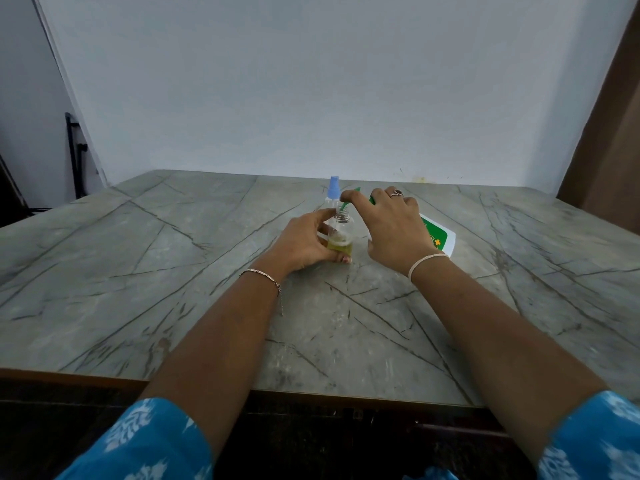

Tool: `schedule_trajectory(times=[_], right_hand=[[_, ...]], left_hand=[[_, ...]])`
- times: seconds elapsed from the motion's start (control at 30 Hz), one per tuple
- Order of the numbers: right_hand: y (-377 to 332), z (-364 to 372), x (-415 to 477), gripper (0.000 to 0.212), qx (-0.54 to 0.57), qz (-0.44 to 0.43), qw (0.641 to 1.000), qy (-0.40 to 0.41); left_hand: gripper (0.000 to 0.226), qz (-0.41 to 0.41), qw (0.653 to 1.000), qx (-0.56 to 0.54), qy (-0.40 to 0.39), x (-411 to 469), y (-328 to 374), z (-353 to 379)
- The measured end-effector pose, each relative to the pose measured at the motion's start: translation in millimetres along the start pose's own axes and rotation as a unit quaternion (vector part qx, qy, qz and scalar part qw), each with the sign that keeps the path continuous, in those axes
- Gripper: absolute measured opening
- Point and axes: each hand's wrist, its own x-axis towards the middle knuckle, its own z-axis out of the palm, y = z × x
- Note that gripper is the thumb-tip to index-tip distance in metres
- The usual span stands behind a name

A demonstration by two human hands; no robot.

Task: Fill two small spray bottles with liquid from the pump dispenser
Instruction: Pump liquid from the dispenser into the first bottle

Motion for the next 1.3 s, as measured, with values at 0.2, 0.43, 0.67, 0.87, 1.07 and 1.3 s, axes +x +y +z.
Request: schedule_trajectory(times=[0.2, 0.43, 0.67, 0.87, 1.07, 1.3], right_hand=[[-3.4, -0.6, 1.7, 0.078, 0.005, 0.003, 1.000, 0.005], [-1.5, 0.6, 0.6, 0.085, -0.007, -0.003, 1.000, 0.006], [2.3, 3.5, -2.3, 0.092, -0.023, -0.007, 1.000, 0.003], [2.3, 3.1, -1.4, 0.089, -0.024, -0.003, 1.000, 0.003], [-2.1, 5.3, 1.5, 0.081, -0.027, 0.004, 0.999, 0.017], [-4.4, 3.0, 3.0, 0.077, -0.021, 0.003, 1.000, 0.017]], left_hand=[[0.095, 0.000, 1.000, -0.001, 0.000, -1.4, 1.8, -0.1], [0.095, -0.001, 1.000, -0.003, 0.001, 1.1, -1.9, -0.1], [0.098, -0.001, 1.000, 0.005, -0.001, 1.2, -3.3, 0.1], [0.094, 0.005, 1.000, 0.006, 0.001, 0.5, -2.4, 0.3], [0.096, -0.001, 1.000, 0.003, -0.003, 0.4, -1.5, 0.4], [0.092, 0.014, 1.000, 0.003, 0.003, -0.7, -2.2, -0.3]])
